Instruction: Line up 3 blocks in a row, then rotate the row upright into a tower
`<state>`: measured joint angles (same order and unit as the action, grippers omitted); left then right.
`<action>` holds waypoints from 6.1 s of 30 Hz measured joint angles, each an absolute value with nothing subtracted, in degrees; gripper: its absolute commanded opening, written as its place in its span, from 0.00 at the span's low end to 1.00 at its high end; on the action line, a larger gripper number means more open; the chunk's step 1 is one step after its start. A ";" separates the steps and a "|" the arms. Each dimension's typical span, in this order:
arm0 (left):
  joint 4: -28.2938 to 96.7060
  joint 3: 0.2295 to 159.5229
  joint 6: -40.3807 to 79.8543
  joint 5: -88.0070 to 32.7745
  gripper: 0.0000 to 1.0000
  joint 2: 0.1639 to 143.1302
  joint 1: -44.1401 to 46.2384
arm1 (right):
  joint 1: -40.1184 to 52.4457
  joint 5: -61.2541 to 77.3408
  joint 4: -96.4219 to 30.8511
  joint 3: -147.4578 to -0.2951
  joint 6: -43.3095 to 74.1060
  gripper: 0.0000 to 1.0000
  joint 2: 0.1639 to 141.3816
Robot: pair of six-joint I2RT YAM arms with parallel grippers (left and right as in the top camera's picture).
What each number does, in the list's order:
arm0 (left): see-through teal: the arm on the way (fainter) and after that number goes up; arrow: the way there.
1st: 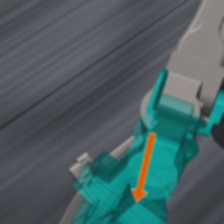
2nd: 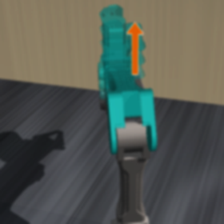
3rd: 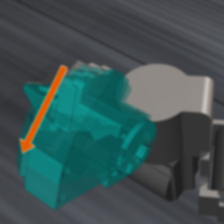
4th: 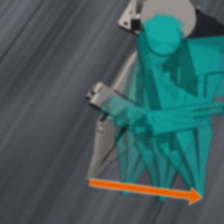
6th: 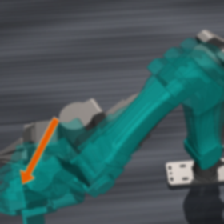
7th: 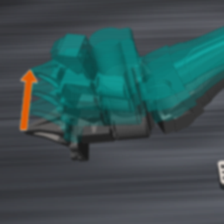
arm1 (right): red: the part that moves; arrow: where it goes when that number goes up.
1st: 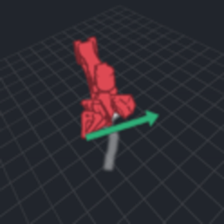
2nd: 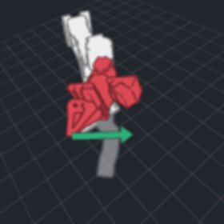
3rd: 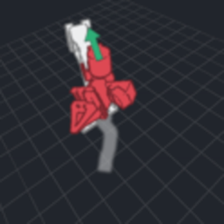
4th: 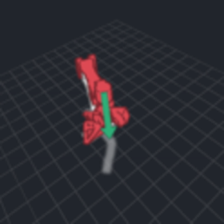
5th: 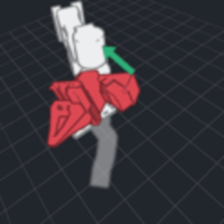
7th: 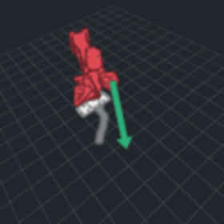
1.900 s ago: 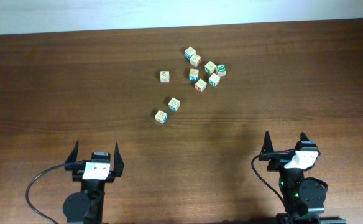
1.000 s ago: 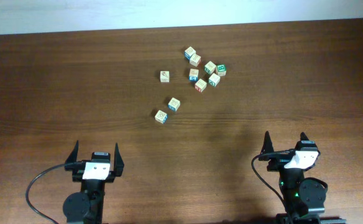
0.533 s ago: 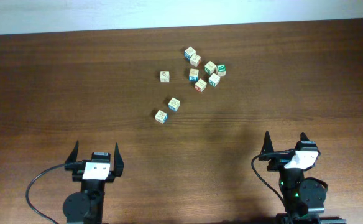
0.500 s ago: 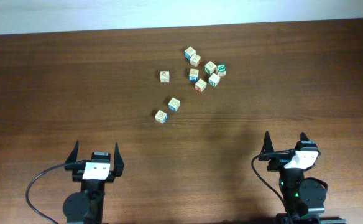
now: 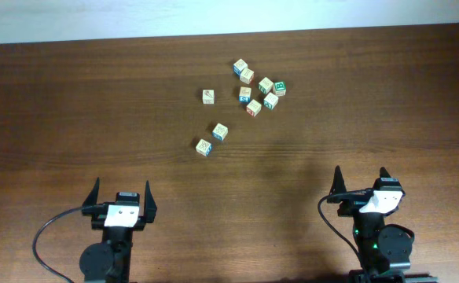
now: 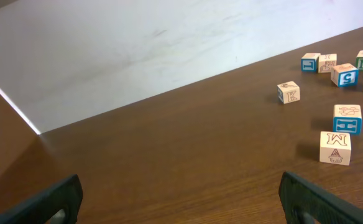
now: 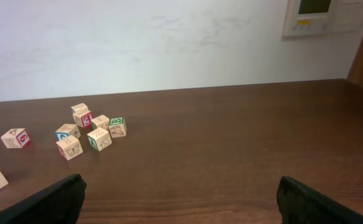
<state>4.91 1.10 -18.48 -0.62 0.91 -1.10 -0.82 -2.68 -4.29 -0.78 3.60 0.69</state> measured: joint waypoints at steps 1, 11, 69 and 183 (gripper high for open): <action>4.91 1.10 -18.48 -0.62 0.99 0.91 -1.10 | -0.84 -2.68 -4.29 -0.78 3.62 0.98 0.69; 4.91 1.10 -18.48 -0.62 0.99 0.89 -1.10 | -0.82 -2.68 -4.29 -0.78 3.57 0.98 0.69; 54.00 75.16 -11.51 -19.70 0.99 72.01 -1.10 | -0.84 6.87 -61.47 -77.21 3.22 0.98 60.23; 56.34 79.40 1.61 -16.03 0.99 82.52 -12.99 | 31.81 6.96 -76.42 -134.78 30.04 0.49 140.22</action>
